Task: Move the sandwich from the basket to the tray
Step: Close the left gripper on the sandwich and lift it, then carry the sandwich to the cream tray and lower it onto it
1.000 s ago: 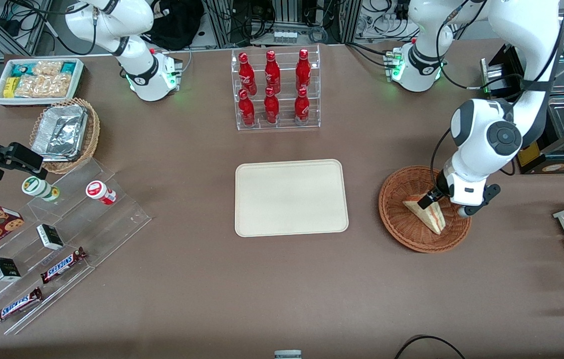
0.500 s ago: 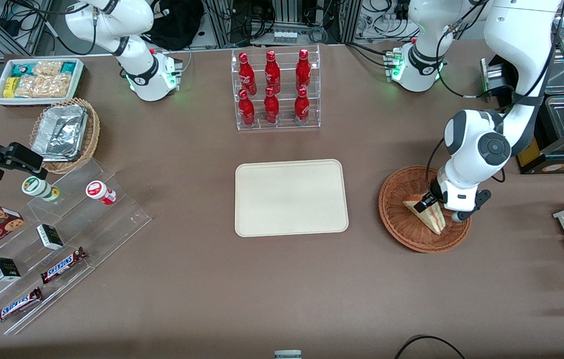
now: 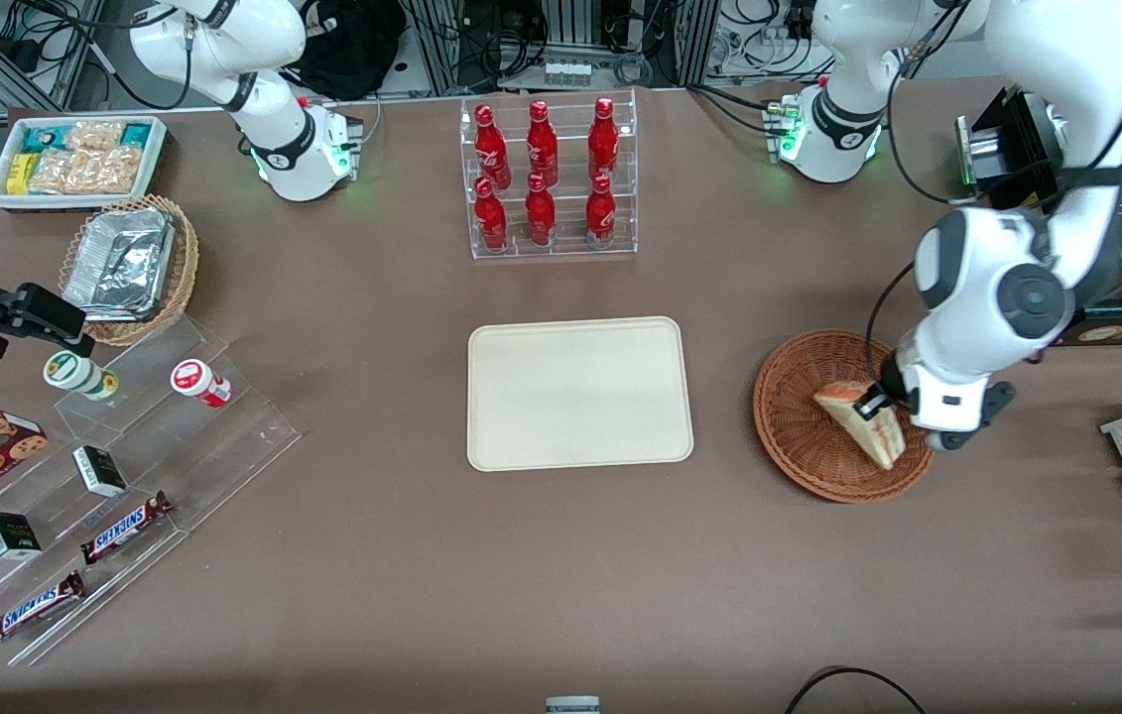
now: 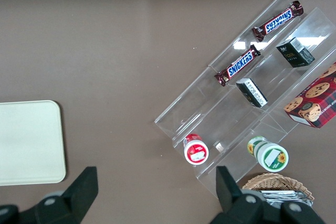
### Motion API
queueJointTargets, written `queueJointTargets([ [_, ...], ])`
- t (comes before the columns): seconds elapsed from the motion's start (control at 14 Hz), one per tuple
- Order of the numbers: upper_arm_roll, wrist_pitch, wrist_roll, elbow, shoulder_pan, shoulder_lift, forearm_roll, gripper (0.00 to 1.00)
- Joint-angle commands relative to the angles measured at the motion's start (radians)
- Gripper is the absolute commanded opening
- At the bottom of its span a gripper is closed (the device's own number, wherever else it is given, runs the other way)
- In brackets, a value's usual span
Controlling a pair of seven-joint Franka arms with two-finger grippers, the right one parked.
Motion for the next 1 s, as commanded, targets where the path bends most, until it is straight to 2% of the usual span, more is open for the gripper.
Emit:
queueJointTargets([
  [0.0,-0.033,-0.279,0.102,0.215,-0.013,-0.005,0.015,0.09],
  [0.14,-0.089,-0.343,0.117,0.267,-0.045,-0.004,-0.001,0.09],
  [0.29,-0.142,-0.339,0.051,0.271,-0.100,0.004,0.014,0.11],
  [0.5,-0.148,-0.326,0.045,0.274,-0.237,0.031,0.022,0.11],
  [0.79,-0.146,-0.181,-0.023,0.272,-0.367,0.122,0.028,0.11],
  [0.93,-0.146,-0.113,-0.028,0.272,-0.404,0.180,0.041,0.15],
])
